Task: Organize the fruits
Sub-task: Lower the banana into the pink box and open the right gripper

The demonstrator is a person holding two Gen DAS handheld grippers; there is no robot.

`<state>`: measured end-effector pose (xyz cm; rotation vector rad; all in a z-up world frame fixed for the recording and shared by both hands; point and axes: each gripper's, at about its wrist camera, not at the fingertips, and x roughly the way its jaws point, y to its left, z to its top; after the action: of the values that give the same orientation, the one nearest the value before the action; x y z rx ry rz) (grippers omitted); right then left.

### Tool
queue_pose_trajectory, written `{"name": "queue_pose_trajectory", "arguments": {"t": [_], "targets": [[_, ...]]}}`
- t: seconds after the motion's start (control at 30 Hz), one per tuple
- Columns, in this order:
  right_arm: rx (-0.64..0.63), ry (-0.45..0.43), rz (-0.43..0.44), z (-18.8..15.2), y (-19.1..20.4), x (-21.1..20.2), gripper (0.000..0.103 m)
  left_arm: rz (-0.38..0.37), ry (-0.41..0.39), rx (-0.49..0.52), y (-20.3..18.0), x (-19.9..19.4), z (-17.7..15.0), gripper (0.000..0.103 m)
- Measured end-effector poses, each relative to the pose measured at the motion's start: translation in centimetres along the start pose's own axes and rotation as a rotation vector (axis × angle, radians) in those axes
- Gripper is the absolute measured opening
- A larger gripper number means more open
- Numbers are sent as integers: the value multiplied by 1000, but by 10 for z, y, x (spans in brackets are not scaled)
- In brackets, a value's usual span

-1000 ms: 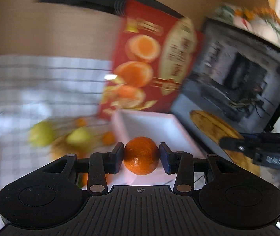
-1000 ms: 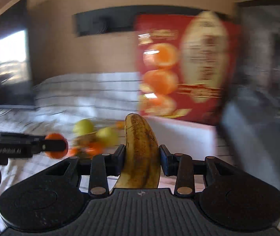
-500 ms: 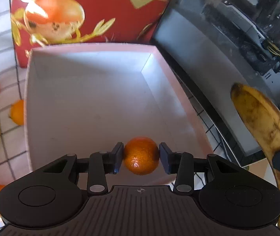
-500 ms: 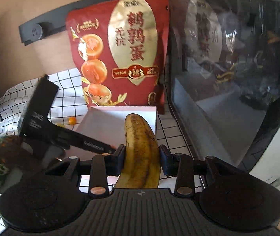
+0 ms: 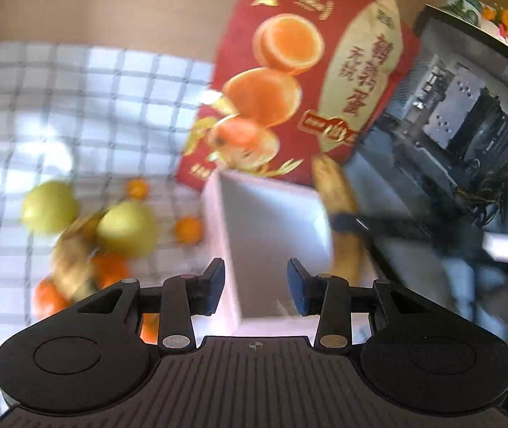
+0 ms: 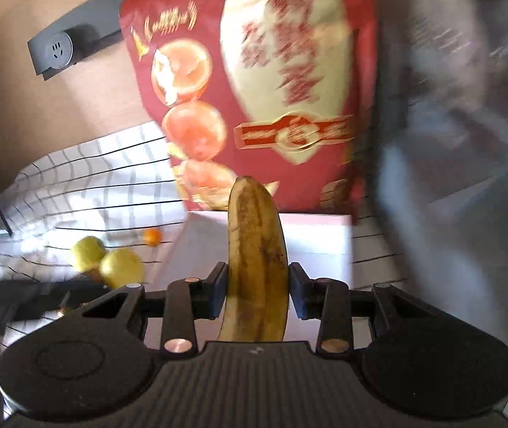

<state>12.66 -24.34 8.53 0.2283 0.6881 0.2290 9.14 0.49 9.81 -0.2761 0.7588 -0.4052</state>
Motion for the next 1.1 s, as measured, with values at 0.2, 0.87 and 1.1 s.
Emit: {"name": "queue_pose_trajectory", "arguments": {"t": [0.2,0.87,1.1], "targets": [[32,173,62,10,2,83,36,29,45,-73,27,-16,-33,43],[-80,262,55,-1,42,81,46,122,11,-109,74,-45,-29,43],[-232,144,21,-22,94,19,56,185,-9,-189,99,-52,-22,43]]}}
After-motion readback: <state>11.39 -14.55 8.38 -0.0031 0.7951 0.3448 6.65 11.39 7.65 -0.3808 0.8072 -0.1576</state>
